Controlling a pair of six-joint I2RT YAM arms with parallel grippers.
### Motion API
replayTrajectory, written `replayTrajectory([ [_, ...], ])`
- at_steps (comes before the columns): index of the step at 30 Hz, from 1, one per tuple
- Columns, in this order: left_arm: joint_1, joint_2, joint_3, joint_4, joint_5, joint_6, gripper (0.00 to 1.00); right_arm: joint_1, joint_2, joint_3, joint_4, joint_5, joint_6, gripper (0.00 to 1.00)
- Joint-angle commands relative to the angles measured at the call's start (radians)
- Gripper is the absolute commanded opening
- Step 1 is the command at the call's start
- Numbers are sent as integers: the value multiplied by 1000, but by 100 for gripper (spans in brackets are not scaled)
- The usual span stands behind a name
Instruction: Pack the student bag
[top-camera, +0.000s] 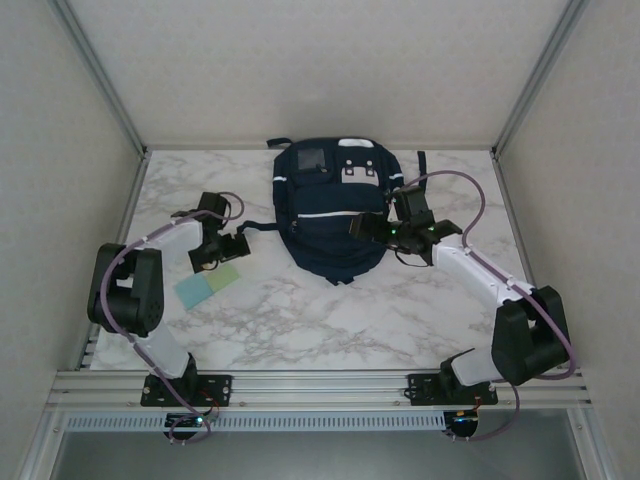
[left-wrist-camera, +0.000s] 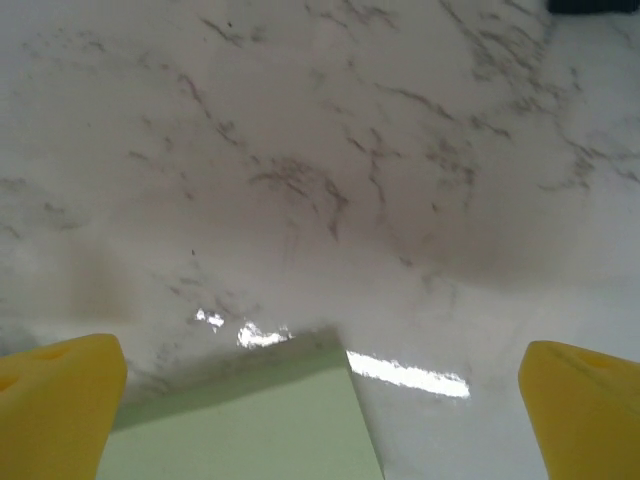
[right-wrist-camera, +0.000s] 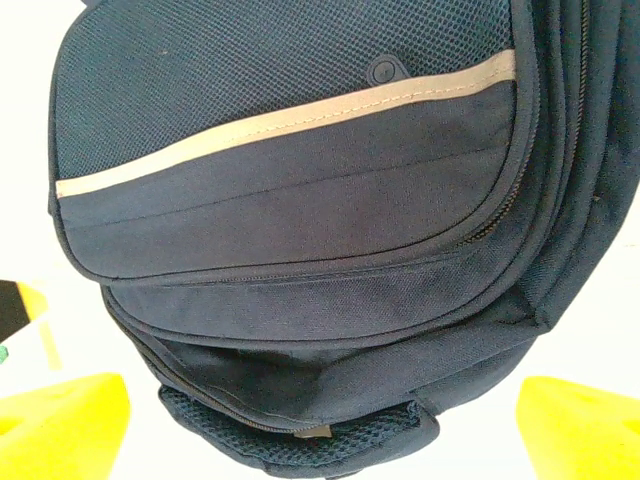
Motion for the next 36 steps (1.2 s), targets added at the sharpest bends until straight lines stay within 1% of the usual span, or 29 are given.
replayTrajectory([
  [1, 8, 35, -14, 42, 47, 12, 100, 10, -49, 0, 13, 58, 16, 99],
  [6, 7, 57, -58, 43, 107, -8, 100, 14, -72, -8, 17, 79, 16, 99],
  [9, -6, 28, -104, 40, 128, -31, 100, 13, -79, -17, 24, 86, 22, 99],
  [12, -53, -15, -127, -6, 127, -56, 100, 15, -75, -19, 31, 84, 28, 99],
  [16, -134, -58, -152, -76, 97, -94, 100, 18, -68, -19, 42, 82, 41, 99],
  [21, -189, -94, -173, -135, 77, -130, 100, 27, -70, -14, 40, 84, 48, 99],
  [28, -270, -125, -169, -251, 59, -115, 100, 36, -90, -21, 31, 111, 62, 99],
  [30, -281, -134, -181, -267, 54, -109, 99, 36, -91, -23, 33, 114, 67, 99],
  [31, -281, -139, -191, -269, 53, -108, 98, 39, -92, -23, 34, 114, 68, 99],
  [33, -281, -142, -207, -265, 45, -101, 92, 40, -90, -22, 37, 116, 71, 99],
  [35, -281, -130, -210, -256, 41, -93, 82, 42, -89, -20, 40, 115, 73, 99],
  [36, -281, -122, -210, -247, 43, -92, 74, 43, -88, -20, 42, 115, 74, 99],
])
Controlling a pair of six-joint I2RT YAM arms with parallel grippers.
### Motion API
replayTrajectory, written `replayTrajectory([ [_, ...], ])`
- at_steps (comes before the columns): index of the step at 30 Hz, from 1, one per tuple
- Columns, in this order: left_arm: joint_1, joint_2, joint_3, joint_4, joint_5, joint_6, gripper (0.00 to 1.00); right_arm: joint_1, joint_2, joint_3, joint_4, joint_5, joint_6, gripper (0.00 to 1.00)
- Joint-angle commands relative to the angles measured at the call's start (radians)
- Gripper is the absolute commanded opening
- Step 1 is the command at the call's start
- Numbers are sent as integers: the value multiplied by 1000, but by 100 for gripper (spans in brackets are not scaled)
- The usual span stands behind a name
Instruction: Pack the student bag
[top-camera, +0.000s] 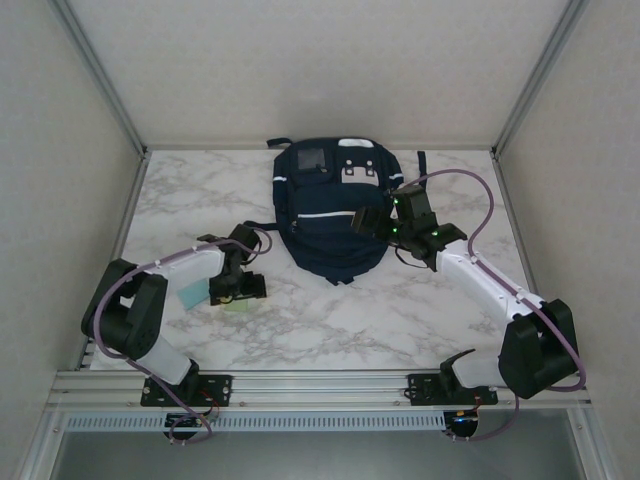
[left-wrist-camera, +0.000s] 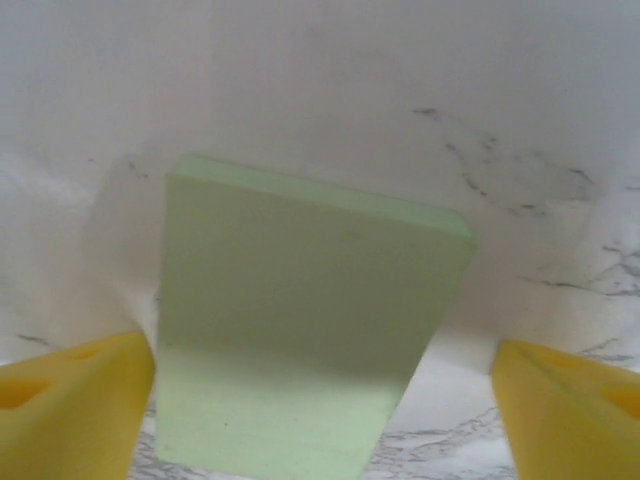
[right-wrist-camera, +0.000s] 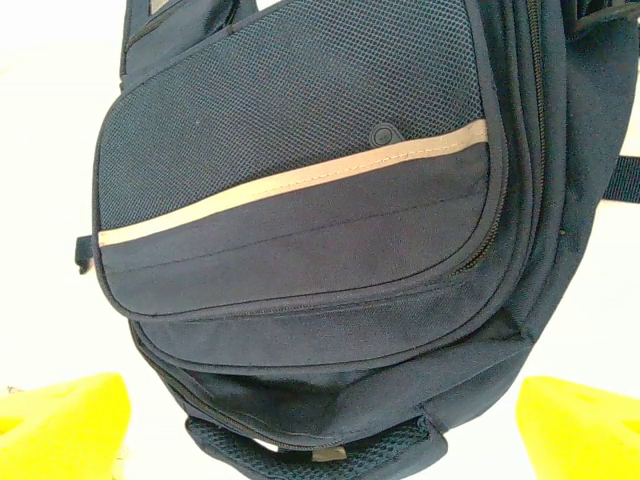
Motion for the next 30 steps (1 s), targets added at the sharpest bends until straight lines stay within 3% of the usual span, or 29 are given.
replayTrajectory([
  [1, -6, 15, -28, -75, 37, -5, 68, 11, -20, -12, 19, 17, 12, 99],
  [3, -6, 25, -22, -57, 43, -5, 55, 13, -21, -8, 18, 12, 8, 99],
  [6, -6, 19, 2, -42, 48, -12, 49, 20, -23, -9, 21, 3, -8, 99],
  [11, -2, -20, 111, -17, 72, -38, 50, 38, -17, -25, 76, -72, -53, 99],
  [15, 3, -38, 209, 80, 171, -110, 54, 66, 4, -39, 170, -195, -79, 99],
  [21, 0, -16, 316, 191, 273, -146, 54, 95, 33, -68, 289, -237, -46, 96],
  [30, -3, 28, 271, 509, 305, -450, 56, 200, 79, -162, 585, -272, -18, 80],
])
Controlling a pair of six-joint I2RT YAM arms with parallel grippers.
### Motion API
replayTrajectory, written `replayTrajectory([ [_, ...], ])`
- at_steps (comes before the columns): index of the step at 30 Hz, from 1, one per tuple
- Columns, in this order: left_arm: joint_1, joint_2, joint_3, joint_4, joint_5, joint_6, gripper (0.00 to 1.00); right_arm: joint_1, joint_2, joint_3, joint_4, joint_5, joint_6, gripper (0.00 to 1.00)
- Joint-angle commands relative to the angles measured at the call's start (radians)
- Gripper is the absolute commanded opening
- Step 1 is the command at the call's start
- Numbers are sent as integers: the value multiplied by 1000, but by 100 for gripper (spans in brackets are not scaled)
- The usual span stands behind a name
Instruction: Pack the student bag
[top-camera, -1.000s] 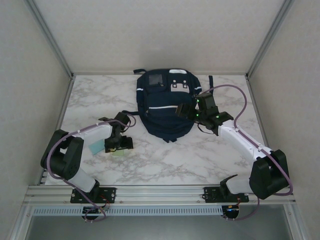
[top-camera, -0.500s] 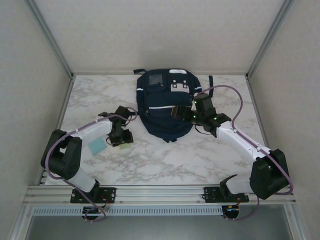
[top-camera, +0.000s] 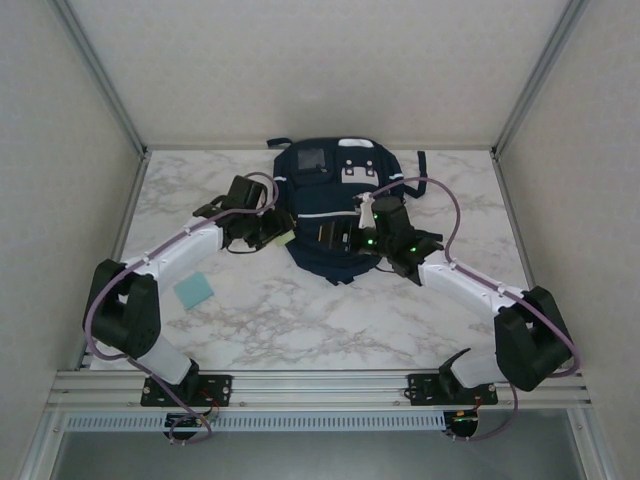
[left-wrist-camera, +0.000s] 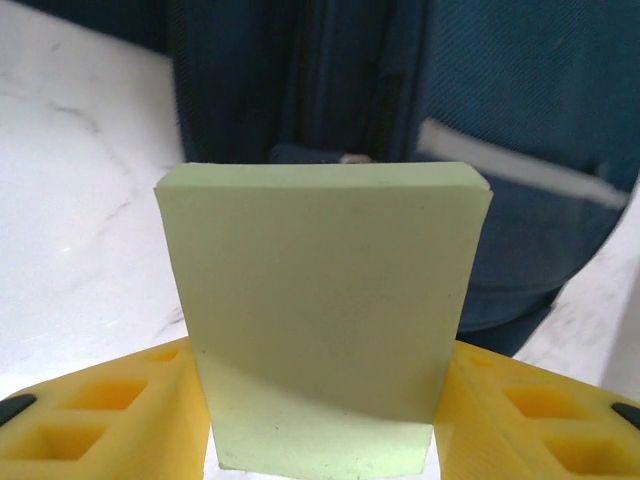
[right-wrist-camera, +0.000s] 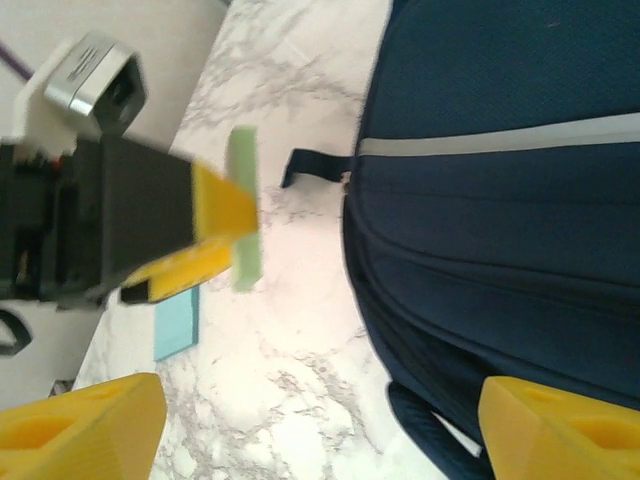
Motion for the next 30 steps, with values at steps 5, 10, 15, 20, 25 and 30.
replayTrajectory([
  [5, -17, -2, -55, 255, 69, -291, 56, 102, 99, -45, 295, 39, -2, 75],
  [10, -38, -42, -72, 260, 81, -337, 56, 112, 193, -3, 381, 52, -1, 69],
  [15, -56, -78, -104, 261, 81, -355, 56, 113, 263, 39, 427, 84, -4, 68],
  [20, -72, -94, -140, 286, 90, -384, 56, 112, 320, 73, 470, 103, 17, 61],
  [25, -79, -104, -151, 284, 90, -386, 56, 113, 359, 84, 505, 101, 48, 31],
  [30, -76, -114, -127, 231, 53, -342, 77, 113, 325, 62, 474, 109, 36, 13],
])
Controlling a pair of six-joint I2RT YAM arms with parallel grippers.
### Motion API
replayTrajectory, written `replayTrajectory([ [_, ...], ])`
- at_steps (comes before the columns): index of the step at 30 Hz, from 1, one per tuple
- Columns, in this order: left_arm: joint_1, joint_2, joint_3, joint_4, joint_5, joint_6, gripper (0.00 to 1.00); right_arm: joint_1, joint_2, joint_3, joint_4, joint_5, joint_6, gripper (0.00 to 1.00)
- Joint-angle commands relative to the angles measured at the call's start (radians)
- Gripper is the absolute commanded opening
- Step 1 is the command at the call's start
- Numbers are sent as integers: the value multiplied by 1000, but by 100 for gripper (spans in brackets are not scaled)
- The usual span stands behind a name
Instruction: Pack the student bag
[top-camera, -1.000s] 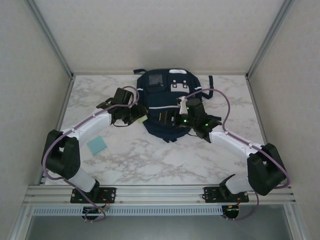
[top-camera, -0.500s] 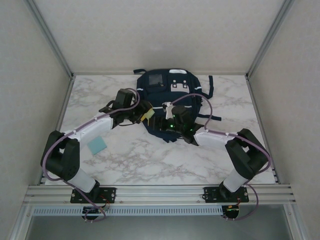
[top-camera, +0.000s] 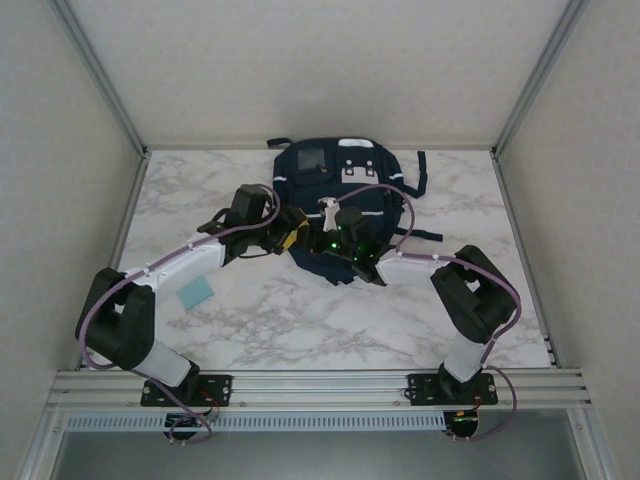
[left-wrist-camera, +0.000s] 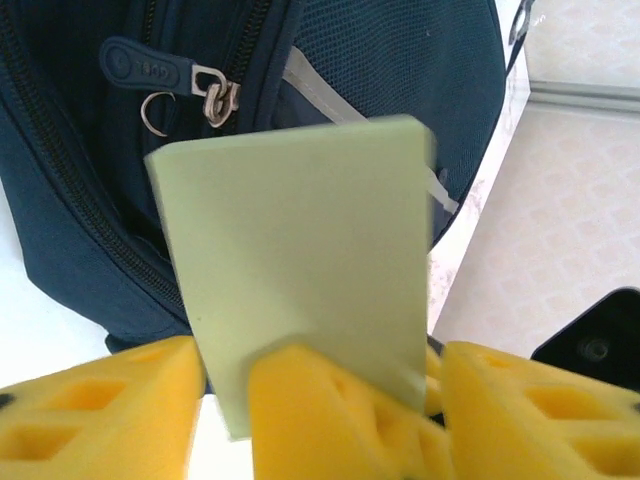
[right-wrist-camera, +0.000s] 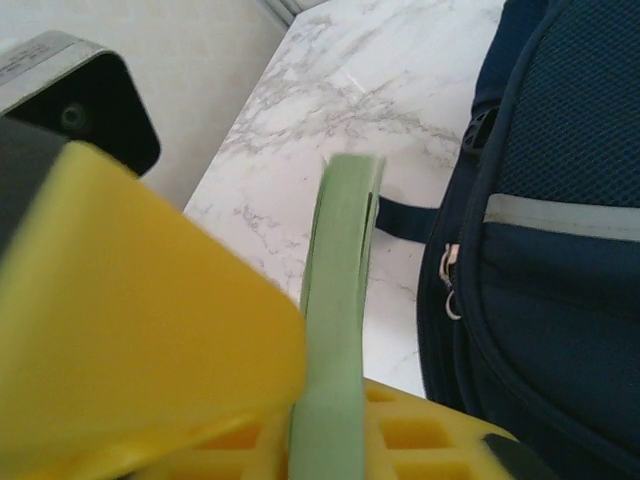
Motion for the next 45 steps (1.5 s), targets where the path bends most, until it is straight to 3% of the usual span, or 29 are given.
replayTrajectory([
  [1, -7, -40, 30, -64, -28, 49, 84, -3, -37, 3, 5, 39, -7, 12],
  [3, -1, -43, 81, -138, -74, 130, 95, -3, -80, -20, -29, 57, -19, 8],
  [5, 0, -47, 147, -214, -140, 244, 100, -2, -137, -35, -109, 91, -40, 7],
  [11, -11, 11, 305, -334, -242, 565, 99, -42, -340, -71, -455, 273, -88, 5],
  [17, -80, 137, 404, -368, -295, 808, 91, -188, -547, -80, -800, 430, -80, 7],
  [22, -154, 292, 562, -488, -294, 1009, 85, -326, -710, -149, -859, 420, -71, 8],
  [26, -237, 381, 636, -534, -355, 1181, 84, -398, -814, -175, -906, 423, -74, 8],
  [35, -291, 567, 798, -602, -439, 1345, 79, -437, -917, -194, -959, 407, -57, 8],
  [37, -289, 598, 826, -606, -453, 1368, 75, -439, -925, -201, -959, 403, -52, 8],
  [41, -285, 655, 883, -636, -470, 1397, 54, -440, -926, -207, -951, 390, -49, 8],
  [45, -286, 671, 899, -646, -476, 1402, 47, -442, -924, -212, -941, 382, -48, 7],
])
